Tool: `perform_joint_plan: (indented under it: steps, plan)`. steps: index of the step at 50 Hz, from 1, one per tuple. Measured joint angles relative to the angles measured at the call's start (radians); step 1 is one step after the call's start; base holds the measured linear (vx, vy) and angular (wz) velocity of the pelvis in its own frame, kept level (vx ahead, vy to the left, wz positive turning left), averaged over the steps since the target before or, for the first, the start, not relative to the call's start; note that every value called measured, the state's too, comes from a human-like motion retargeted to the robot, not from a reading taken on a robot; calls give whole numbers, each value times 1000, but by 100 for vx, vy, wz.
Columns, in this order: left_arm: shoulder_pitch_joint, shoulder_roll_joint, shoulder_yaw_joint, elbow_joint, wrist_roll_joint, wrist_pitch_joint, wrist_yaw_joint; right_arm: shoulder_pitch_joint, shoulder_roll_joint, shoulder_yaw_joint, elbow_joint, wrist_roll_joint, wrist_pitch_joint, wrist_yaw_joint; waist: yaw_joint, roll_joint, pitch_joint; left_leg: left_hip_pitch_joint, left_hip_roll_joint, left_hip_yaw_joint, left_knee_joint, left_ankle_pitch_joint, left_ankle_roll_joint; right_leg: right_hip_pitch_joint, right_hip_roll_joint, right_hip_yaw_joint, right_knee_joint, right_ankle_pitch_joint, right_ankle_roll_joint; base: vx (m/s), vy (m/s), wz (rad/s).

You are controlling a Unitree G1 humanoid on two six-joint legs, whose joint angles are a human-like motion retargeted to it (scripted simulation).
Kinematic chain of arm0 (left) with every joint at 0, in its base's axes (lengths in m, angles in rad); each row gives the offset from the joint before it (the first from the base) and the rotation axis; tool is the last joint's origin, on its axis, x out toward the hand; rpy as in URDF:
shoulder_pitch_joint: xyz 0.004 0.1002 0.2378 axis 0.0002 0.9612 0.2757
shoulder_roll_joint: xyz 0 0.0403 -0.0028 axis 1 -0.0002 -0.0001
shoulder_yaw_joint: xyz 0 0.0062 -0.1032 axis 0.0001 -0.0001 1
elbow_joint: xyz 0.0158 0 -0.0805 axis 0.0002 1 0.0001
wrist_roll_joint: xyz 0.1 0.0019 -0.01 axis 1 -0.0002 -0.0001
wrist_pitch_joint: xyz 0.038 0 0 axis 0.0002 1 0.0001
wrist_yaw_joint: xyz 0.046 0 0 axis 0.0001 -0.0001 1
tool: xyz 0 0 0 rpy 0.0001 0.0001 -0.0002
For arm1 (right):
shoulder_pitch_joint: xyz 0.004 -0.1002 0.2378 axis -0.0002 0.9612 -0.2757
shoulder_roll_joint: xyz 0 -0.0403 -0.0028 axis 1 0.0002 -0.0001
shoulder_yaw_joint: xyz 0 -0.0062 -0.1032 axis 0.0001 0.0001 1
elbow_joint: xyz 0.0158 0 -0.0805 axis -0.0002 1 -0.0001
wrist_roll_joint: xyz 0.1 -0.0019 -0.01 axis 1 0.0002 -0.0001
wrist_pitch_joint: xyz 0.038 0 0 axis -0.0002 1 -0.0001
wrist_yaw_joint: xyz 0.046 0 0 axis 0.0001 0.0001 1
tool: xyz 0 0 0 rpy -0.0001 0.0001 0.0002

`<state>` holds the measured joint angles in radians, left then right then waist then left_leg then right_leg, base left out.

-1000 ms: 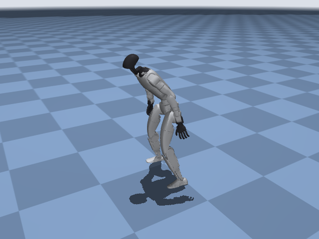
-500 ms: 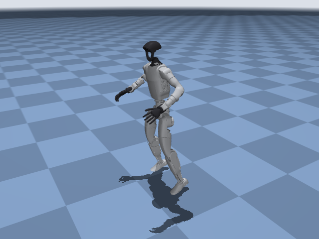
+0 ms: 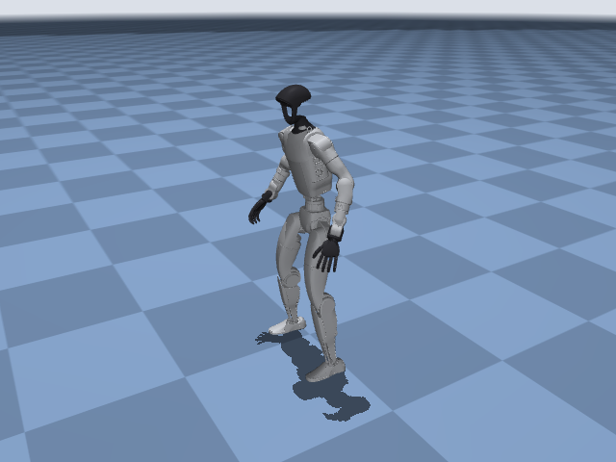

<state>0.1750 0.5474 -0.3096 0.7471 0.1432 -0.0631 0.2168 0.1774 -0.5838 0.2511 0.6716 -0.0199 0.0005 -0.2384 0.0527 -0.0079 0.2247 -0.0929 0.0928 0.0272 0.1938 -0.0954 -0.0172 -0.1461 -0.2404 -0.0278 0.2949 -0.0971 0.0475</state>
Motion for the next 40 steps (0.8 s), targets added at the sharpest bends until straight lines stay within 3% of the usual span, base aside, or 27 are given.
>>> perform_joint_plan:
  steps: [5, 10, 14, 20, 40]
  plan:
    - [-14, -93, 70, 193, -144, -9, -135, 9, -10, -15, 125, 29, 3, 92, 9, 6, -106, 32, 13, 13, -74, -19, -43, 43, 11, -16, -99, 14, 77, 26, 2, -1]
    - [-162, -132, 153, 394, 21, 65, 23, -53, 40, -27, 261, -39, 32, -13, 25, -11, -114, 44, 13, 8, -53, -38, -26, 74, 10, -25, -106, -2, 89, 17, 0, 3]
    - [-212, -111, 107, 354, -2, 69, 97, -36, 58, -49, 206, 21, 16, -4, 46, -28, -119, 61, 9, 10, -61, -51, -26, 88, 5, -27, -108, -21, 97, 13, 0, 0]
    - [-245, -119, 173, 287, -196, 34, 6, -46, 110, -80, 170, 59, 10, 24, 50, -45, -141, 71, 9, 12, -79, -65, -15, 105, 4, -38, -136, -37, 90, 9, -1, 0]
    - [-213, -169, 67, 269, 33, 8, -44, -60, 133, 68, 125, -83, -9, 112, 30, -50, -143, 75, 4, 12, -117, -79, -18, 96, -2, -50, -142, -50, 86, 1, 0, 1]
